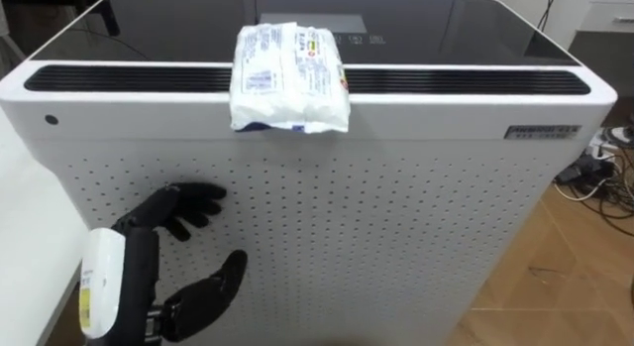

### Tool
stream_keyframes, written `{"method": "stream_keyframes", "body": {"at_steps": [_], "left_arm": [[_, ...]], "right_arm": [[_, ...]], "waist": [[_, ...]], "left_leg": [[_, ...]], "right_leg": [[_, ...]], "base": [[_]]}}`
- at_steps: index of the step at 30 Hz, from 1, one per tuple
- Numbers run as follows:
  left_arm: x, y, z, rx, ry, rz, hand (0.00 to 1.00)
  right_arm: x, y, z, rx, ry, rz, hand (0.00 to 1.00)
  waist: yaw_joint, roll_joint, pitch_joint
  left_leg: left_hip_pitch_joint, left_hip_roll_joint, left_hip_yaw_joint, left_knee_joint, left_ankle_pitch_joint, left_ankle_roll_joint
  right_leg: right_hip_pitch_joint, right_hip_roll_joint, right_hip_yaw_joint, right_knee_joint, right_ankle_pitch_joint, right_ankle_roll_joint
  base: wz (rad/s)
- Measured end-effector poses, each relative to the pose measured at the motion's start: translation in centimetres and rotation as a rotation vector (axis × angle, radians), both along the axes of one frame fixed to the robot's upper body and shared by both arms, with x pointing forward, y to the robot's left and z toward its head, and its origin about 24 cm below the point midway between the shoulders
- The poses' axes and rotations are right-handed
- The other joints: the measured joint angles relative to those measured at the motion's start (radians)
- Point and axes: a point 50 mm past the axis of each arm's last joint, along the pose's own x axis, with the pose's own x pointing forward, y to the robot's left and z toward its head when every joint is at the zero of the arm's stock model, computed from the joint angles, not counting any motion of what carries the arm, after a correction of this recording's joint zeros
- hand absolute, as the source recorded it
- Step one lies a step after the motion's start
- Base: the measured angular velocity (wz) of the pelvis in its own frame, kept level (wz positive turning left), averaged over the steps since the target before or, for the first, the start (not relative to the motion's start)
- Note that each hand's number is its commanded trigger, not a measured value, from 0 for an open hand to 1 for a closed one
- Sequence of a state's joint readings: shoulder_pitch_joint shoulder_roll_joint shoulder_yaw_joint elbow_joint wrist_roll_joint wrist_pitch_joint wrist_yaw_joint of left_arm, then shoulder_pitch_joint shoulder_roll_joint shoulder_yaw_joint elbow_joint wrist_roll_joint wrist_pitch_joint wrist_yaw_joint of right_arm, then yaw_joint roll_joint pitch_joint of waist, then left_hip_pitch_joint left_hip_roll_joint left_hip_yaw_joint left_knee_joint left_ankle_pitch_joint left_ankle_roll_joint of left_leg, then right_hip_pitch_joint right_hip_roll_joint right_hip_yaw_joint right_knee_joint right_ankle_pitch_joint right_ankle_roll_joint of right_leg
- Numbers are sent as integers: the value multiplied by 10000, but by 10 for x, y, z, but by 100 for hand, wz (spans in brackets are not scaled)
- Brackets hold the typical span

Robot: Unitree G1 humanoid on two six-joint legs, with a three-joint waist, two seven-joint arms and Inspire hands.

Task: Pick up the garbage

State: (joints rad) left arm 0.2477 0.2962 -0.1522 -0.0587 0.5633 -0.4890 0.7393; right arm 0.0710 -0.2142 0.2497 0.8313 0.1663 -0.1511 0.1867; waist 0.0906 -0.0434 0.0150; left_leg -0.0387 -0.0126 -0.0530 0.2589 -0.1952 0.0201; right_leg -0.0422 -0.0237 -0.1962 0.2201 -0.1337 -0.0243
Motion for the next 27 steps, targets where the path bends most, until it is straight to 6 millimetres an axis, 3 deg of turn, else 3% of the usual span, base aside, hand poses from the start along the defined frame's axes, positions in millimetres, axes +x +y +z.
{"method": "stream_keyframes", "body": {"at_steps": [12, 17, 27], "left_arm": [[6, 6, 32, 443, -1754, 341, 0], [9, 0, 55, 385, -3066, 214, 0], [11, -4, 67, 610, -3842, 172, 0]], "right_arm": [[-1, 0, 0, -111, 2, -2, 100], [-4, 0, -2, -134, 80, -31, 100], [-9, -1, -3, -141, 185, -64, 100]], "waist": [[-50, -4, 2], [-53, 61, 4], [-45, 163, -14]], "left_leg": [[129, -3, -23, -16, 25, -2], [240, 3, -22, -147, 24, -2], [401, 11, -16, -246, 23, 0]], "right_leg": [[48, -1, 26, -50, 0, 0], [152, 20, 29, -160, 5, 6], [309, 25, 41, -161, 3, 9]], "base": [[0], [0], [-2]]}}
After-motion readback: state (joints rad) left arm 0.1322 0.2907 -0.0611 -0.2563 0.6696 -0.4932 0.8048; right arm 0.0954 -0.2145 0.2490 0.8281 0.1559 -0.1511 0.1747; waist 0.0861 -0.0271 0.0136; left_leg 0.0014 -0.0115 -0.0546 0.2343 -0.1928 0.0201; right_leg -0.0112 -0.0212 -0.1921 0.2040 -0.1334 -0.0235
